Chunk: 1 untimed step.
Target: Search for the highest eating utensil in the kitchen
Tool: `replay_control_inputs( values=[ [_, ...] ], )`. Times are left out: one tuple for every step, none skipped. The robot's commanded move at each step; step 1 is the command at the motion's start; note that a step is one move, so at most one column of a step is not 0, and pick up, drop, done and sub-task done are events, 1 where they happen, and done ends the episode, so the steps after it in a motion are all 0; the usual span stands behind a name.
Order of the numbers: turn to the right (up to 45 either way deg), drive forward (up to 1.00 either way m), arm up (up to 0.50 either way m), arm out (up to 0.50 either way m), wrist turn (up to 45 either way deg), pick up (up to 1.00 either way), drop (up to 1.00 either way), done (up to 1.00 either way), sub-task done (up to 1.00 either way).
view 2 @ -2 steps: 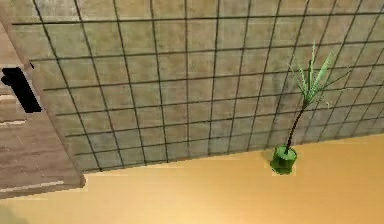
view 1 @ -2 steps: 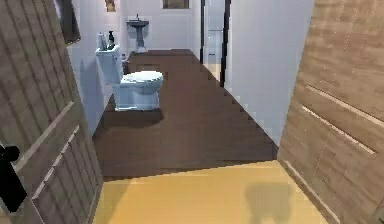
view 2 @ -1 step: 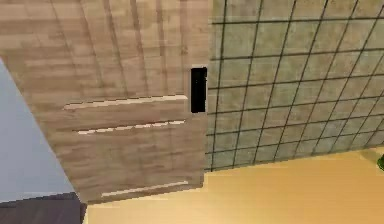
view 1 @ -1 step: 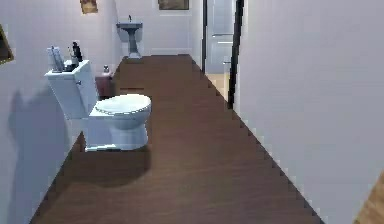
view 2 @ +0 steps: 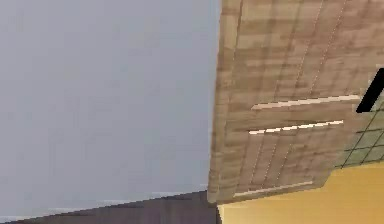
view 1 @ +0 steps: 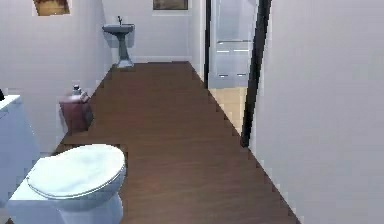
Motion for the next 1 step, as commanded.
replay_control_inputs(
  values=[
    [0.0, 1.00, 0.00, 0.00, 0.0, 0.00, 0.00, 0.00, 0.00]
  ],
)
